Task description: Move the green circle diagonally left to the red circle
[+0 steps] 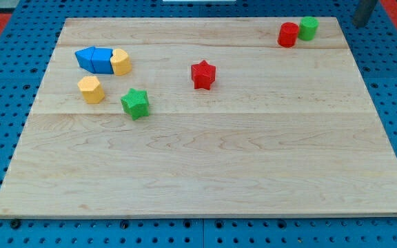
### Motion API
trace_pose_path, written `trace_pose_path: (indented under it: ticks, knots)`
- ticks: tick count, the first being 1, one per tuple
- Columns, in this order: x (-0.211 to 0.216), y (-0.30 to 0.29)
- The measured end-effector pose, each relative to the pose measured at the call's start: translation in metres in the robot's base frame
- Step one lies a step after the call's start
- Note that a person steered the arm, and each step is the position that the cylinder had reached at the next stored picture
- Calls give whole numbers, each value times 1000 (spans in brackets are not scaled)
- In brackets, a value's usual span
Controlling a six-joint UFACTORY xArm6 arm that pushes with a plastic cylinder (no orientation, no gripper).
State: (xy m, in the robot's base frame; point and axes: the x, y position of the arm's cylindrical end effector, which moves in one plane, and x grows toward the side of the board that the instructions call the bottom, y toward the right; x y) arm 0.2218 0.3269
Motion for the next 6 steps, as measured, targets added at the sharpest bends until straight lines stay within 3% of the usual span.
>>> trace_pose_path:
  ticks: [2,4,6]
  knots:
    - [0,-22]
    - [0,-124]
    - [1,-139]
